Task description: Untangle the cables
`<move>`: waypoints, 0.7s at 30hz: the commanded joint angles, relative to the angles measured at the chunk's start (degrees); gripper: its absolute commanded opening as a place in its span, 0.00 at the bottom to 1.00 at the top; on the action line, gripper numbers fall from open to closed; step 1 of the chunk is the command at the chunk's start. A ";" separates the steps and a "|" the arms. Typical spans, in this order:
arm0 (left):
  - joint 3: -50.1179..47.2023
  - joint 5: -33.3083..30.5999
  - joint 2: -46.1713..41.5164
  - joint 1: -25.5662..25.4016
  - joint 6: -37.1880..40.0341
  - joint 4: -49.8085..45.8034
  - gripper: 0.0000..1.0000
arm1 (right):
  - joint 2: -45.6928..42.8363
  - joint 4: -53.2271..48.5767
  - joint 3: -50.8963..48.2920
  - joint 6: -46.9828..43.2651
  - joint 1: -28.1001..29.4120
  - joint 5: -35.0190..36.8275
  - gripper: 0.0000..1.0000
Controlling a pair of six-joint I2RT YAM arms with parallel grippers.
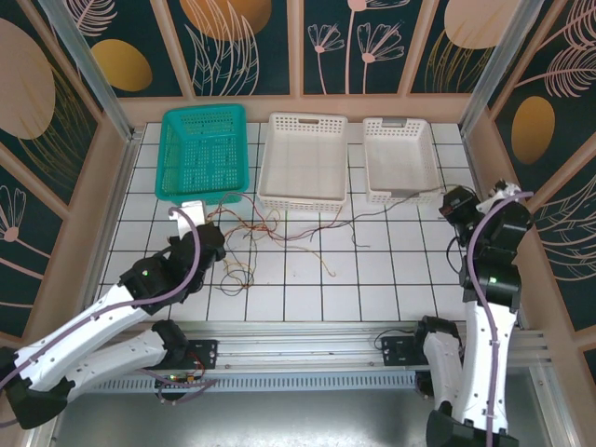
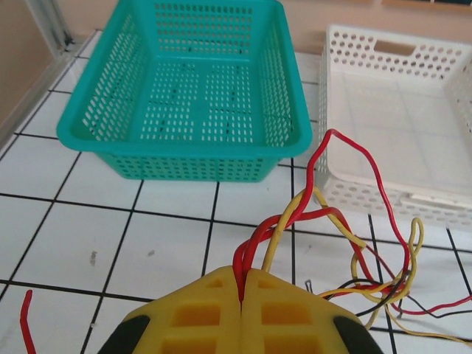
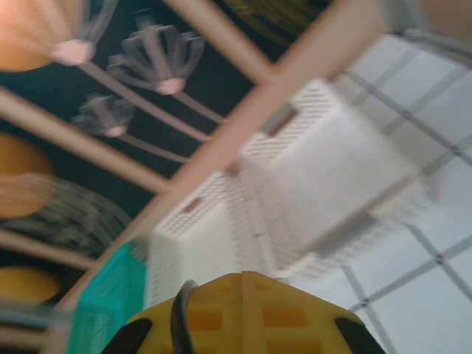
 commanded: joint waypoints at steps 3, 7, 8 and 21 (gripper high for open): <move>-1.66 4.09 2.25 0.07 1.37 4.79 0.00 | 4.66 3.79 7.96 -3.04 11.60 0.71 0.00; -4.43 7.86 4.22 0.06 0.88 8.11 0.00 | 9.14 4.73 17.09 -3.16 18.84 1.35 0.00; -5.06 8.76 4.60 0.06 0.55 8.95 0.00 | 11.14 4.07 20.75 -3.47 20.71 1.52 0.00; -12.79 12.36 12.85 0.10 -2.44 17.69 0.00 | 40.85 -15.40 78.73 -10.60 34.13 2.98 0.00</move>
